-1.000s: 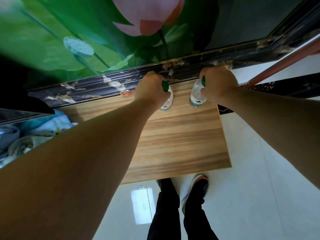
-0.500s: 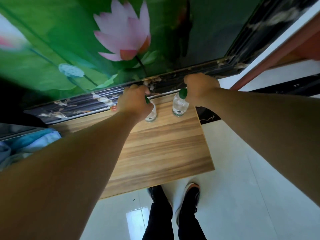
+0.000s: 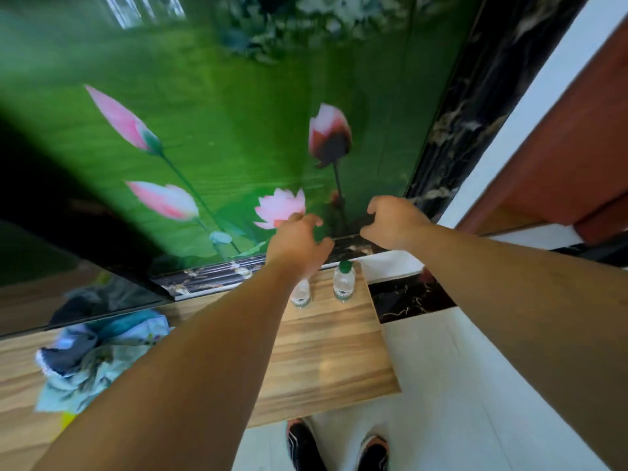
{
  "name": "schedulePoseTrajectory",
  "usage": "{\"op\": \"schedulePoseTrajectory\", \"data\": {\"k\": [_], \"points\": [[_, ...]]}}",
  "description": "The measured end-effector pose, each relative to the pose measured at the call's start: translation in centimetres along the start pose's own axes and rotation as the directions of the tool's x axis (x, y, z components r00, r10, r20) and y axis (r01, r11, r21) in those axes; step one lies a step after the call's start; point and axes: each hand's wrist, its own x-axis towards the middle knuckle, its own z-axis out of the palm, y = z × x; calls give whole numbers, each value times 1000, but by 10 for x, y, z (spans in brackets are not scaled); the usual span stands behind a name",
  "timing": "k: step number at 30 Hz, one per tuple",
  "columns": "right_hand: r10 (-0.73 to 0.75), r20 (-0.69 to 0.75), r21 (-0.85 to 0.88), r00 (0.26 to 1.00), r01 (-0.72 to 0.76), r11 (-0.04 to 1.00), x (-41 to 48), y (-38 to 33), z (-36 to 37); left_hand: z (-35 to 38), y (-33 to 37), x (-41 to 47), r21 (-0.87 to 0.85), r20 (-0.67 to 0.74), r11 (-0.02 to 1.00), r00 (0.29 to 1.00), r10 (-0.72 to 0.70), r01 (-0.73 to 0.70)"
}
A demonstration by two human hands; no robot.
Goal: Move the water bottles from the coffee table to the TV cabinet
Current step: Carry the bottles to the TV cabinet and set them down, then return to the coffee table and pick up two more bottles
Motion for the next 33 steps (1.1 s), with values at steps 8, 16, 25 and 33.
{"op": "schedulePoseTrajectory", "data": {"k": [8, 16, 25, 33], "points": [[-4, -147, -35, 989, -1, 999, -55, 38, -122, -38, 109, 6, 20, -5, 982, 982, 190, -190], [226, -348, 31, 910, -230, 973, -164, 150, -198, -7, 273, -9, 3, 146, 871, 862, 486, -492], [713, -457, 275, 531, -679, 681, -403, 298, -184, 88, 460, -146, -151, 311, 525, 464, 830, -838], [927, -375, 578, -29, -789, 209, -651, 309, -92, 170, 546, -370, -422, 424, 111, -88, 901, -900]]}}
